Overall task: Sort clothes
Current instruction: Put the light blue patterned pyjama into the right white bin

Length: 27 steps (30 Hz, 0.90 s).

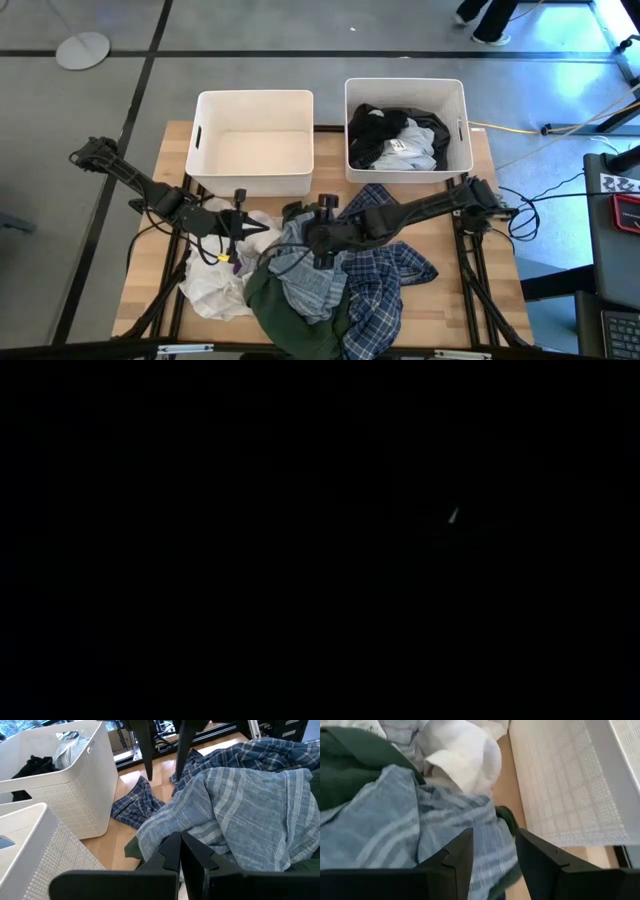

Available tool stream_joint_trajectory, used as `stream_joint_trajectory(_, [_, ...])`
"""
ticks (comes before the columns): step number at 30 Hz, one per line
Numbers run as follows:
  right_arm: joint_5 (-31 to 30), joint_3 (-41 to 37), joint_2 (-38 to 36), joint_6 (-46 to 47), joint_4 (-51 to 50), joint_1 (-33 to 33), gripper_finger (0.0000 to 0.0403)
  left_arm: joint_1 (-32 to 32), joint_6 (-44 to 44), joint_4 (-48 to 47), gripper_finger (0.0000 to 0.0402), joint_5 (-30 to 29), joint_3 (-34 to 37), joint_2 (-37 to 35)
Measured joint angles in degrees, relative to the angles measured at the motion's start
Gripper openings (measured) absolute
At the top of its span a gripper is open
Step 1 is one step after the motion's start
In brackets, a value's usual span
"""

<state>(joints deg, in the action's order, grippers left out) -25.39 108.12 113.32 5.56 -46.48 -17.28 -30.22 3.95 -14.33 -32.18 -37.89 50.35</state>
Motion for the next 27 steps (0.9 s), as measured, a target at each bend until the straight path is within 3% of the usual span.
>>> stream_joint_trajectory(13, [0.94, 0.03, 3.1, -1.4, 11.36, -0.47, 0.0164, 0.0, -0.05, 0.02, 0.0001, 0.0, 0.0, 0.0])
stream_joint_trajectory(20, [6.92, 1.05, 3.1, -0.9, 10.91, -2.03, 0.026, 0.0, -0.07, 0.12, 0.0001, 0.0, 0.0, 0.02])
stream_joint_trajectory(27, [6.38, 1.05, 3.1, 0.05, 9.55, -4.94, 0.0341, 0.0, -0.55, 0.1, 0.0001, 0.0, 0.0, 0.02])
